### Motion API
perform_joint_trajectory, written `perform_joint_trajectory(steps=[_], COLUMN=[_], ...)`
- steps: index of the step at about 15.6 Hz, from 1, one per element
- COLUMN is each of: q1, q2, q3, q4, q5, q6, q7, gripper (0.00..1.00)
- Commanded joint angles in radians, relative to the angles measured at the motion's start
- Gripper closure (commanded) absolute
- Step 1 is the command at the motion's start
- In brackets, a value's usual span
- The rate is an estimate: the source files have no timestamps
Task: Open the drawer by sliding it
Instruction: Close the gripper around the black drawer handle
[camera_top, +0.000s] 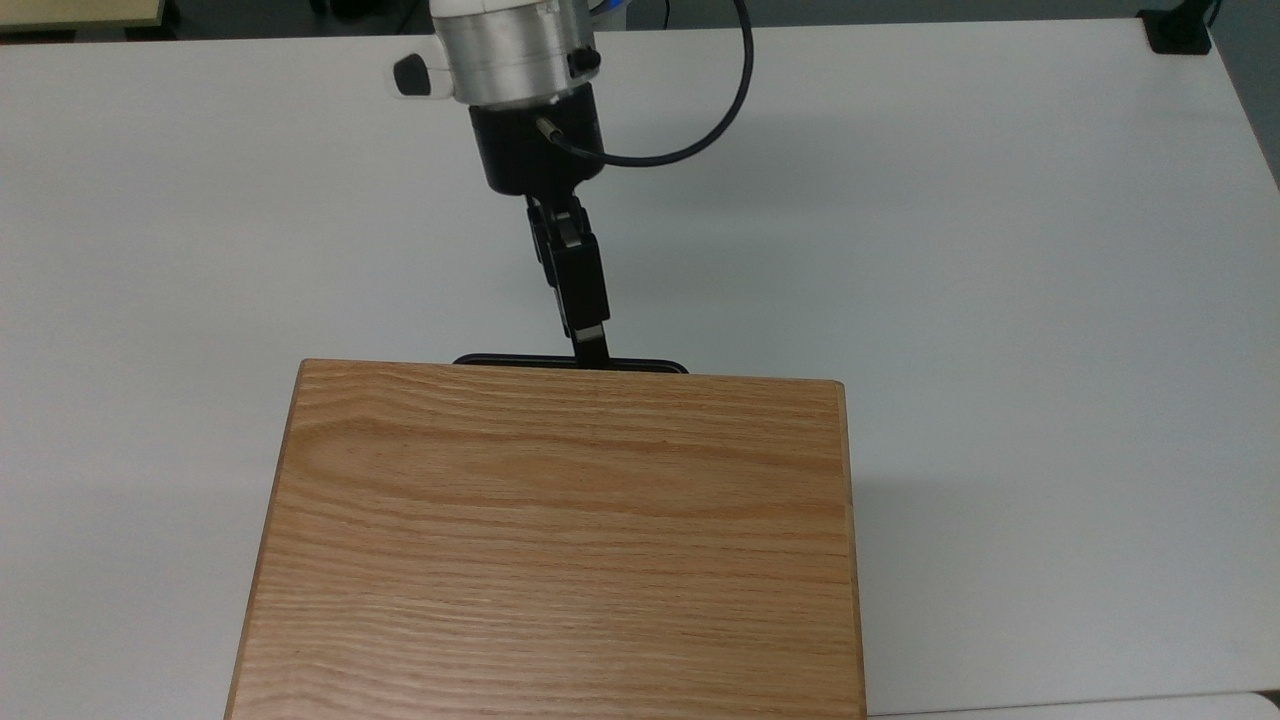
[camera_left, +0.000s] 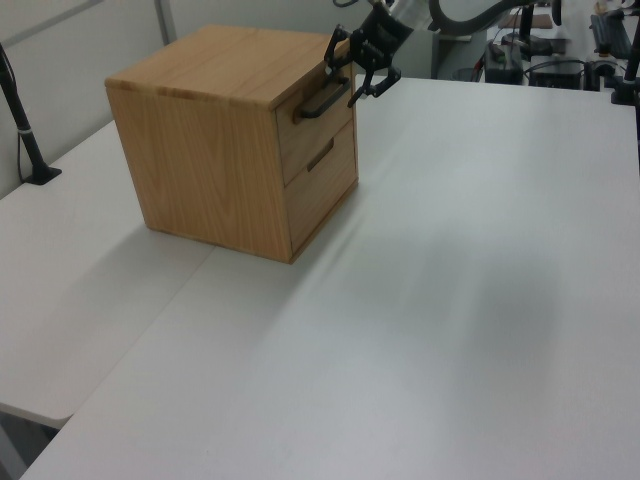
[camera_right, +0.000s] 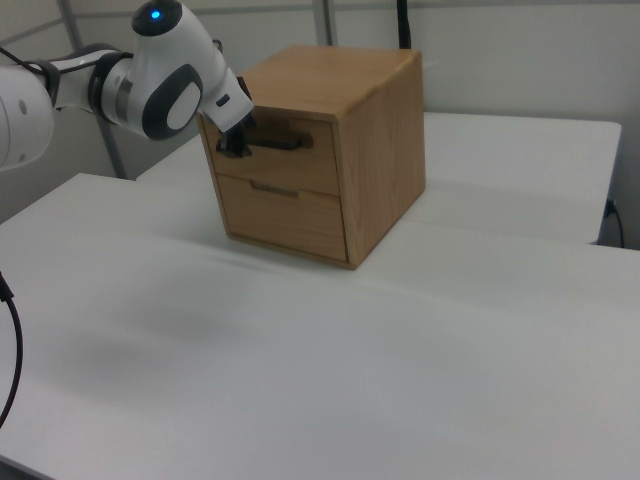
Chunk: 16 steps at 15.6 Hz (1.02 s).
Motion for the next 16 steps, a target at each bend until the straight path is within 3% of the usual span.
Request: perform_joint_trajectory(steps=[1, 6, 11, 16], q1=[0.016, 0.008, 0.007, 0.002], q2=[0.016, 0.032, 0.029, -0.003], q3=[-0.009, -0.013, -0.015, -0.015], q4=[-0.006, -0.006, -0.017, -0.085], q5=[-0.009, -0.012, -0.012, -0.009], q6=[0.028, 0.03, 0.028, 0.025], q7=[0.024, 0.022, 0.021, 0.024], gripper=[0.5, 0.71, 0.78, 0.79])
